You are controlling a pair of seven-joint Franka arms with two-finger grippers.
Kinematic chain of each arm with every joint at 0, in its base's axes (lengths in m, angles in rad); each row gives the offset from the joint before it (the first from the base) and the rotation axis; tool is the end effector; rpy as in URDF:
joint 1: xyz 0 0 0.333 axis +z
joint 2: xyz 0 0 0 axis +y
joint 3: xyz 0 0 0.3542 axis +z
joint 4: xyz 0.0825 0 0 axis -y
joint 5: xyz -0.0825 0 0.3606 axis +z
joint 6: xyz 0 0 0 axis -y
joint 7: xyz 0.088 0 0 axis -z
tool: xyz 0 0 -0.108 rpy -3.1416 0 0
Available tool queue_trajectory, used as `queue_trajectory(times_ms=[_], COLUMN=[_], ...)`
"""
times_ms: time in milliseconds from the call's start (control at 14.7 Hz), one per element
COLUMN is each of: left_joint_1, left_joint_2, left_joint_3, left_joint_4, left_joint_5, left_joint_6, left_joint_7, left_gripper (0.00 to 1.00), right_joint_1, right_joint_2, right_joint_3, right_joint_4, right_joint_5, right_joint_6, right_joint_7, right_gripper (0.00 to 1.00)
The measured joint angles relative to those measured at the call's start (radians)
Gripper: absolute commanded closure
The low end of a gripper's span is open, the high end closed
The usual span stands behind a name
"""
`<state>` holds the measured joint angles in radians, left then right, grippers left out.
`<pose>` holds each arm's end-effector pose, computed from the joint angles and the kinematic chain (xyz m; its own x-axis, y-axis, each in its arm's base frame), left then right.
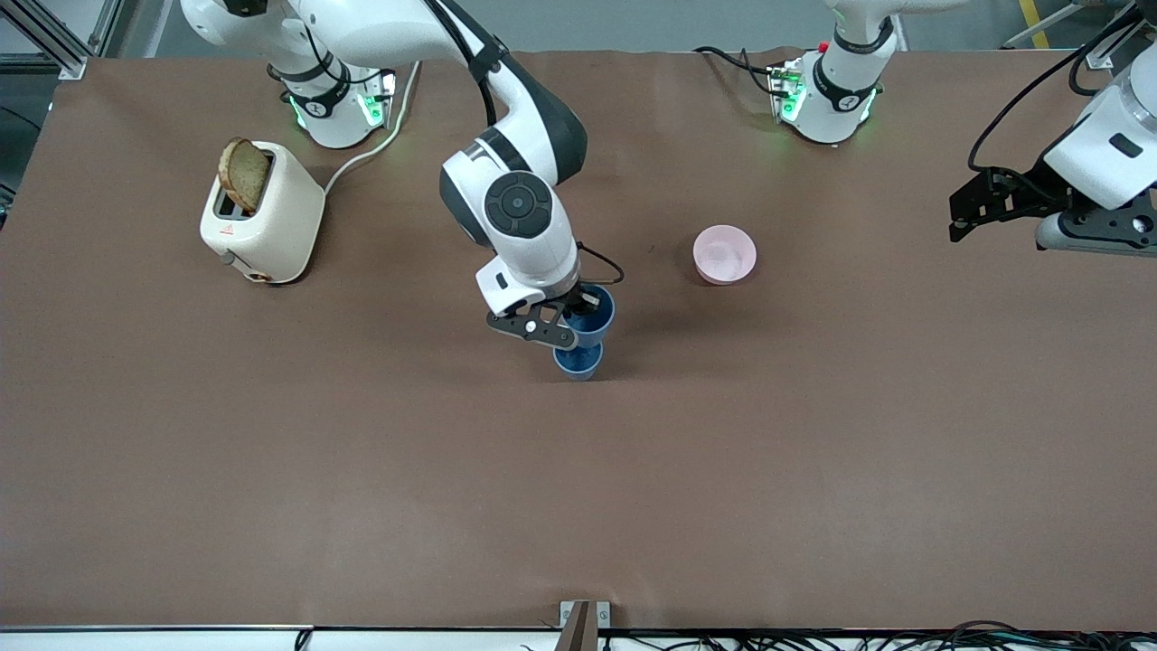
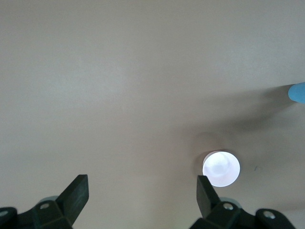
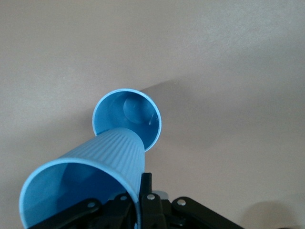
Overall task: Stack blue cups with both arms
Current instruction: 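Lower the held cup into the other cup and open the right gripper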
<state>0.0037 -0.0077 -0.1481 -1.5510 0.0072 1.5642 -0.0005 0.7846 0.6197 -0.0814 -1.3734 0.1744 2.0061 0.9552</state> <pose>0.5228 -0.0756 0.6740 0.9895 -0.1433 0.0208 -0.1432 -0.9897 -0.0083 0.5372 0.4875 0.3954 0.9502 -0.3000 -0.0842 -0.3062 -0.9490 -0.0744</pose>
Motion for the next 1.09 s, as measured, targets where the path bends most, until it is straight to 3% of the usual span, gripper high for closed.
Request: queue_trajectory(times_ms=[1088], left_joint_1=[0.001], left_joint_2=[-0.005], left_joint_3=[-0.006], left_joint_4=[-0.005], left_joint_5=[0.0], left_joint_6=[0.0], left_joint_7=[-0.005], left_gripper=[0.0], right_joint_1=[-0.014], right_joint_2=[0.017], right_joint_3=[-0.019], right_joint_4=[0.0], right_joint_5=[-0.007], right_joint_6=[0.049], right_joint_7=[-0.001], right_gripper=[0.98])
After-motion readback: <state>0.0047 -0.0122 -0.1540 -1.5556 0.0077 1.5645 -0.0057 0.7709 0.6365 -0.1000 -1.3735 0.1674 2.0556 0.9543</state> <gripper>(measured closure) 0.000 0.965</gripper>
